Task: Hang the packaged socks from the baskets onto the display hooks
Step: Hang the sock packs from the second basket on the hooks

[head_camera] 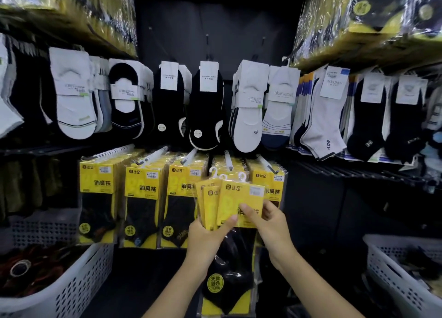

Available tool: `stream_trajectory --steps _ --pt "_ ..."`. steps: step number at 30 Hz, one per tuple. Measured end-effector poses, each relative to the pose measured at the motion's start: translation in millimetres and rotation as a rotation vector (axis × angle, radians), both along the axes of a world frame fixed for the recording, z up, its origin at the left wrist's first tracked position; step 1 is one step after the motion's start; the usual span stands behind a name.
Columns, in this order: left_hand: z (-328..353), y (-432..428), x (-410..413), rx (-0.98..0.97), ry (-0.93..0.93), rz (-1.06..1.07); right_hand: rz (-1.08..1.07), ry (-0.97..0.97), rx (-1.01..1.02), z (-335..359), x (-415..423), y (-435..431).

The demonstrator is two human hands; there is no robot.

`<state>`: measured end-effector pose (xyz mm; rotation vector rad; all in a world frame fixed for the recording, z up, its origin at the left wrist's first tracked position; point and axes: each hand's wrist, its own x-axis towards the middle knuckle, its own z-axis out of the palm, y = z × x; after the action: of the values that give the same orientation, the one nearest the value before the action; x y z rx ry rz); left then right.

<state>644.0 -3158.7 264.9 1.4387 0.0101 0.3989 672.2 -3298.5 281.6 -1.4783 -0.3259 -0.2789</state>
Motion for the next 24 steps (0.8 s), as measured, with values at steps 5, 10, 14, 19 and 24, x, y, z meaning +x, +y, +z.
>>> stream_trajectory --steps 5,10,14,19,24 --pt "-0.7 0.8 -1.5 -0.011 -0.006 -0.065 0.036 0.077 0.066 -6.0 1.5 -12.2" --pt "-3.1 11.0 1.6 0.062 -0.035 -0.059 -0.037 0.179 0.024 -21.0 15.2 -43.1" --pt "-6.1 23.6 14.2 0.041 -0.018 0.066 -0.232 0.156 0.069 -22.2 28.5 -70.6" --pt "-6.3 31.0 26.9 0.053 0.019 0.096 -0.320 0.149 0.076 -10.4 62.4 -90.5" --pt "-7.5 31.3 33.3 0.074 0.001 0.079 -0.225 0.068 0.009 2.3 94.1 -88.9"
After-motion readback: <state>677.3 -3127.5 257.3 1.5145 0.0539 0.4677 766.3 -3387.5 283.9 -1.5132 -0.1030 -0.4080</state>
